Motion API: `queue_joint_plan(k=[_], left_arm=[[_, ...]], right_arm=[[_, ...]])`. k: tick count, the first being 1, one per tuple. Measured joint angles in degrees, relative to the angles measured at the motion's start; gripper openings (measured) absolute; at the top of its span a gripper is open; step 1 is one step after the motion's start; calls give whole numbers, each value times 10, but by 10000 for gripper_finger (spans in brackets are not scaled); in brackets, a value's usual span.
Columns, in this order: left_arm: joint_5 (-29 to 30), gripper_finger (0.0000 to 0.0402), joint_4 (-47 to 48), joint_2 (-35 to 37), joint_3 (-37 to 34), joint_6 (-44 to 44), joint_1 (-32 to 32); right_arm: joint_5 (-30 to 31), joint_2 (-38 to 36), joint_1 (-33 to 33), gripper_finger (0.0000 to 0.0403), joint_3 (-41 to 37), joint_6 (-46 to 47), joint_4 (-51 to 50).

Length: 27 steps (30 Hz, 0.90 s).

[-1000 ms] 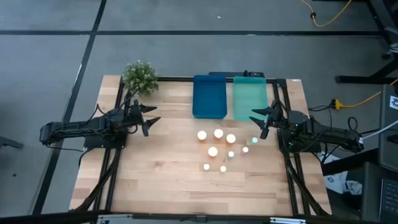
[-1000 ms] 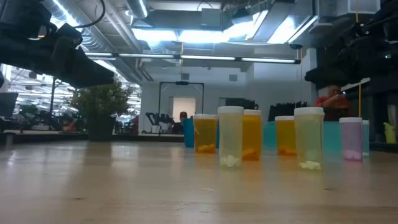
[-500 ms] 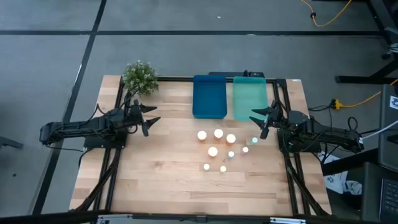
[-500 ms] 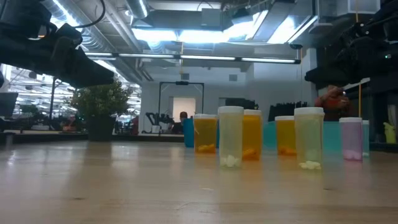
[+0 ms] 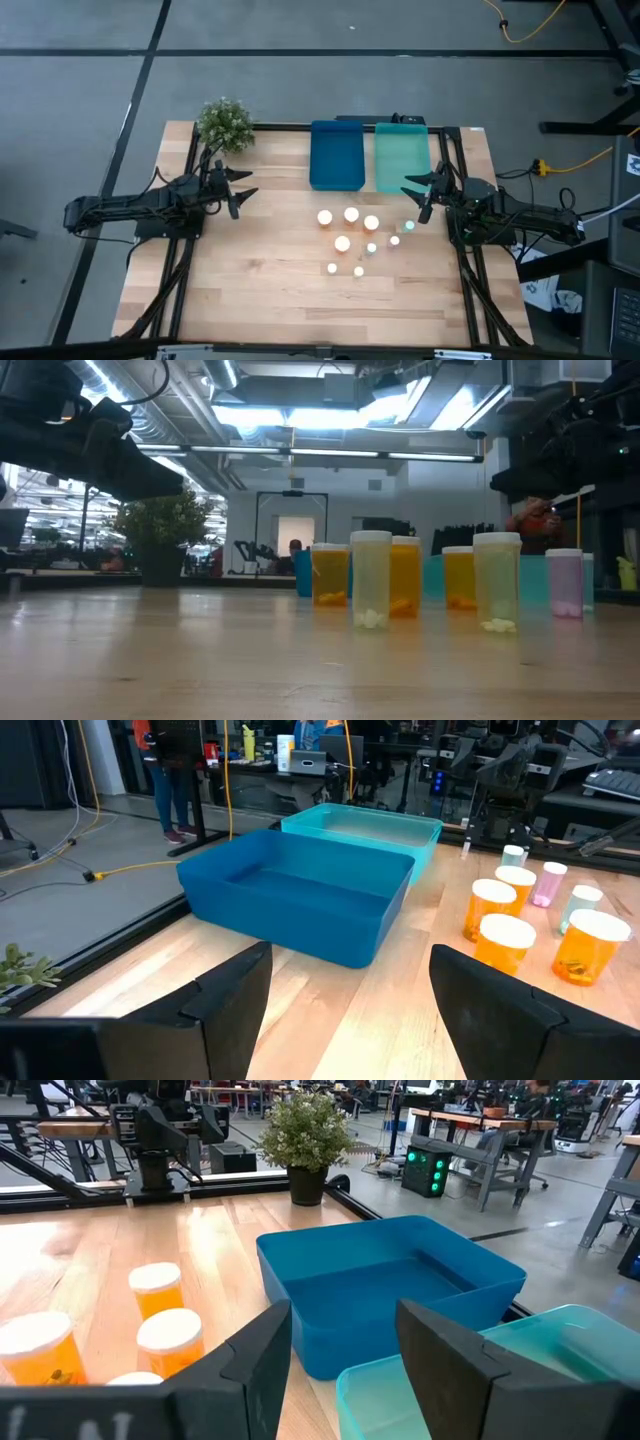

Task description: Pick and place medicine bottles into bin by pill shape (circle, oval)

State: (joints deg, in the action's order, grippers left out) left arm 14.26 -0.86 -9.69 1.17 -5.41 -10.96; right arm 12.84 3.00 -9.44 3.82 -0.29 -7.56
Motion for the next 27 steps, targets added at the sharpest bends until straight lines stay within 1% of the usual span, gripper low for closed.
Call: queue_joint_plan(k=[4,9,14,17,21,27], left_arm=[[0,263,0,0,0,0,0],[0,263,0,0,0,0,0],[0,263,0,0,0,0,0],[0,263,0,0,0,0,0],[0,263,0,0,0,0,0],[3,263,0,0,0,8,0]], right_arm=[[0,0,0,183,0,2,1],[1,0,0,183,0,52,10],[-2,0,0,183,0,63,-4],[-28,0,0,183,0,80,-3],[-46,0,0,183,0,124,0],[-135,0,0,183,0,145,10]])
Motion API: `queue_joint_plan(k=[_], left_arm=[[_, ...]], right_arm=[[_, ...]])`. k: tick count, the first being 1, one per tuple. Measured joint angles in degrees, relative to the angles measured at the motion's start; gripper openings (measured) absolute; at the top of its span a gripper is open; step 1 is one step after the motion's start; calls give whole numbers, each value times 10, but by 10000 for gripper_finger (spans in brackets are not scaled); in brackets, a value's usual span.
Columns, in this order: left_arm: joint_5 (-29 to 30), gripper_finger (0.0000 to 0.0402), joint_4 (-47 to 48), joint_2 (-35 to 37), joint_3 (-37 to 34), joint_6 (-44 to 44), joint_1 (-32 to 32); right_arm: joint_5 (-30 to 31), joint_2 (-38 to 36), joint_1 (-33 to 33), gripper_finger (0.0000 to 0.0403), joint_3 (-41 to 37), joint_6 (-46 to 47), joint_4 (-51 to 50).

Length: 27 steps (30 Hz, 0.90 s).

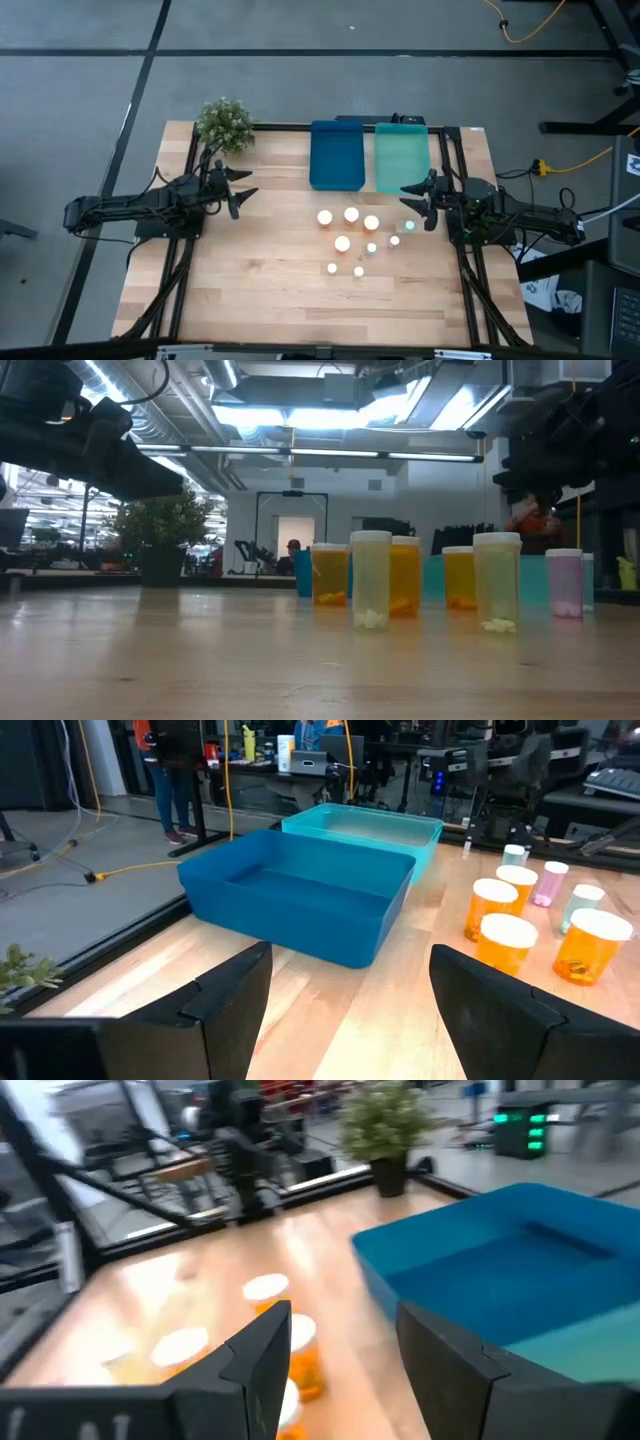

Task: Pick and place medicine bottles into bin by pill shape (circle, oval)
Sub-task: Put the large orange medicine bottle into the blue bin

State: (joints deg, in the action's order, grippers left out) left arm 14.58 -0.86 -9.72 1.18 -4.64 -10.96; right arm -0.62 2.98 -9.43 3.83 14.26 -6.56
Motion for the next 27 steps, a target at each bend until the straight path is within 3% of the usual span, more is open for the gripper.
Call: queue_joint_plan(k=[4,8,18,27], left_arm=[[1,263,0,0,0,7,0],[2,263,0,0,0,7,0],[14,263,-1,0,0,7,0],[14,263,-2,0,0,7,0]], right_arm=[[-10,0,0,183,1,30,29],[-10,4,0,183,53,1,10],[64,111,0,183,291,9,-299],[14,245,0,183,333,37,-419]])
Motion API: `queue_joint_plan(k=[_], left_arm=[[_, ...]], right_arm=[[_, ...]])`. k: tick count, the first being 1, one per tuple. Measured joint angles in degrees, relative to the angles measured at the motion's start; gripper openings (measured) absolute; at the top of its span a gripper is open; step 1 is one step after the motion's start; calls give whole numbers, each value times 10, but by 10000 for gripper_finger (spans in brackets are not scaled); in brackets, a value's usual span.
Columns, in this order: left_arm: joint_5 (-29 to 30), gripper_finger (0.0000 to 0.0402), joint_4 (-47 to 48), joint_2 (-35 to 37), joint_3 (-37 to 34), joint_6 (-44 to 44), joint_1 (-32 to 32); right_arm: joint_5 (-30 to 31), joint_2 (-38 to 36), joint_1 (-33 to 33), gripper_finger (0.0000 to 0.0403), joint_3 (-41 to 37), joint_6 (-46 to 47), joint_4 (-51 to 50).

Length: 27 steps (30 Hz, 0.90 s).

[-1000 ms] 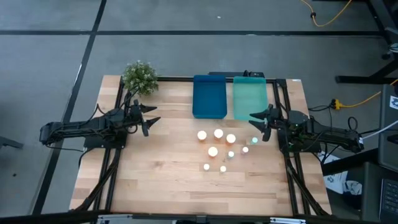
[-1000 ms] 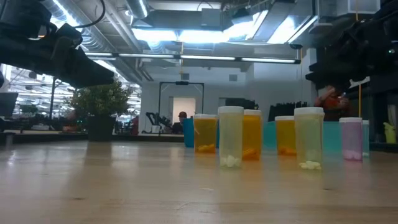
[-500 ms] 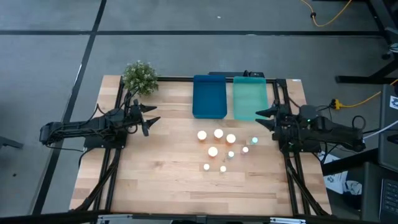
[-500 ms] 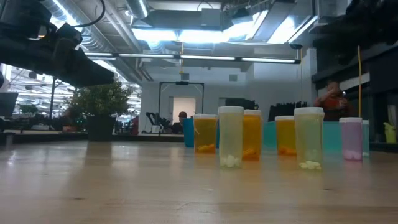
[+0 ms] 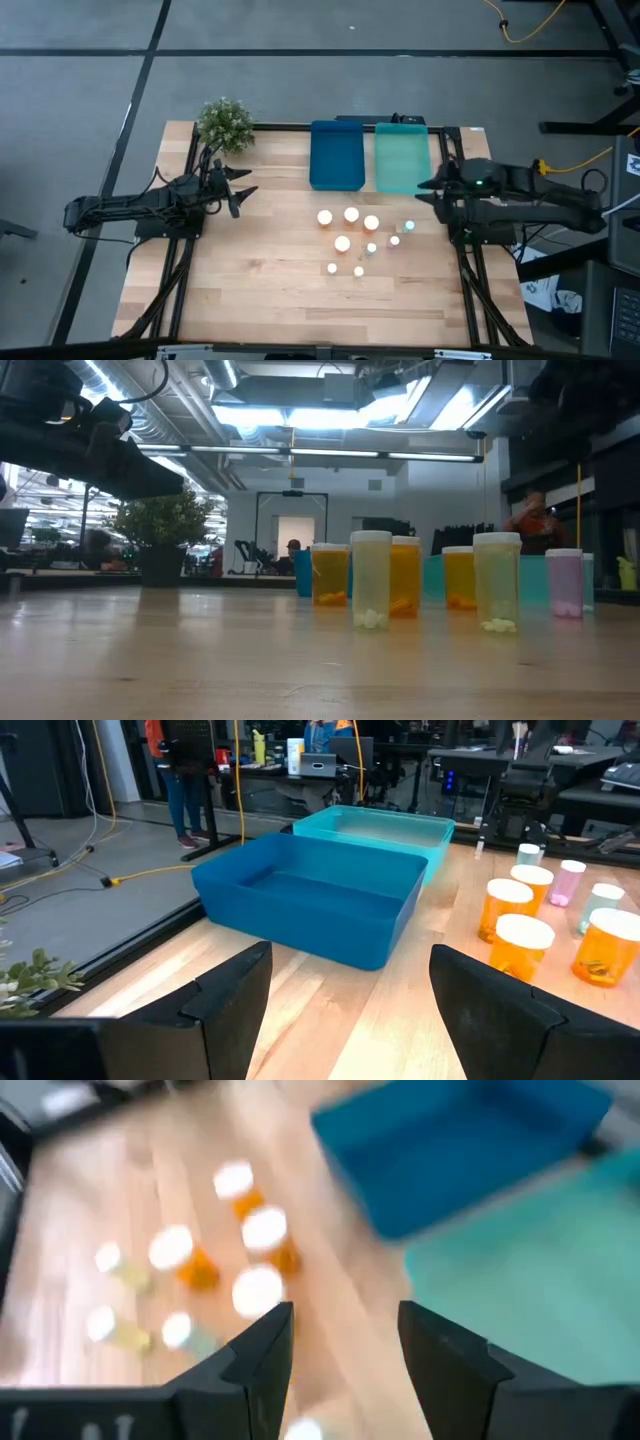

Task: Pick and place medicine bottles into bin by pill shape (circle, oval)
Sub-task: Put the large orange medicine bottle into the blue bin

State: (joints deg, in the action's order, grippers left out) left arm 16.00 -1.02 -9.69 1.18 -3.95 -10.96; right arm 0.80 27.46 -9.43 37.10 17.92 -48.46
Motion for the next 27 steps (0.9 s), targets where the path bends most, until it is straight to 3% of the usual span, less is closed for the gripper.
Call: queue_joint_plan(k=[12,20,27], left_arm=[[1,263,0,0,0,-4,0],[-12,263,1,0,0,-4,0],[-93,263,2,0,0,-56,0]], right_arm=[[-61,116,0,183,0,25,-33],[-29,127,0,183,0,43,-11],[-29,127,0,183,0,43,11]])
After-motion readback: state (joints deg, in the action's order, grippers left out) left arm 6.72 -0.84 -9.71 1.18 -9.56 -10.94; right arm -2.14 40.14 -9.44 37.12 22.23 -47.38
